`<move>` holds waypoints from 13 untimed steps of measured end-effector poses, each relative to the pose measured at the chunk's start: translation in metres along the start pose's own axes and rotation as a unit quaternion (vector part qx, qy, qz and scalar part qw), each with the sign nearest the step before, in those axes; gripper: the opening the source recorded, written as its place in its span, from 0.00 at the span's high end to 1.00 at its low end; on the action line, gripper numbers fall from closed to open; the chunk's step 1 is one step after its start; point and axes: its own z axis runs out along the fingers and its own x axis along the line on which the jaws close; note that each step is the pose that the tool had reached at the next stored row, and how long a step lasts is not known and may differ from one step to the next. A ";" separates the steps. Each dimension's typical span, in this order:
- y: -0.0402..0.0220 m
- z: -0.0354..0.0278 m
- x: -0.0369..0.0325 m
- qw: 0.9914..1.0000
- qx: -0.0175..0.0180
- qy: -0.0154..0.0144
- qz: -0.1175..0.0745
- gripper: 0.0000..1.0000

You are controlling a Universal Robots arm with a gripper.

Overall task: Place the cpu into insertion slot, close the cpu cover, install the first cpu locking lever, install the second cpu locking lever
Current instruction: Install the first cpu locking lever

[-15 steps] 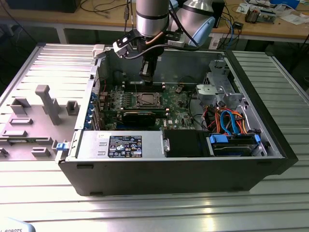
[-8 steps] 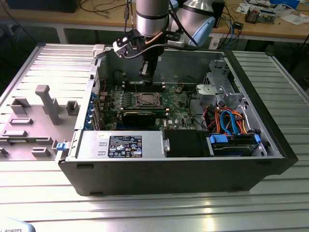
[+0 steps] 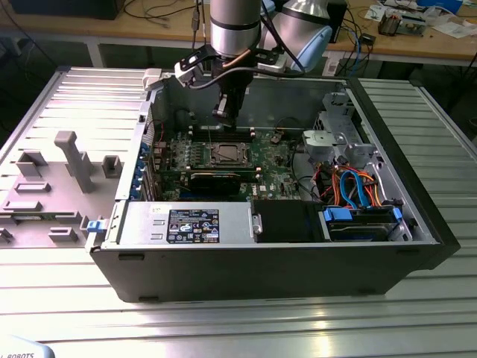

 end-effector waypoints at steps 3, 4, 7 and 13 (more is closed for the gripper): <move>0.0000 0.0000 0.0000 1.000 0.000 0.000 0.000 0.89; 0.0000 0.0000 0.0000 1.000 0.000 0.000 0.000 0.89; 0.0000 0.0000 0.0000 1.000 0.000 0.000 0.000 0.89; 0.0000 0.0000 0.0000 1.000 0.000 0.000 0.003 0.89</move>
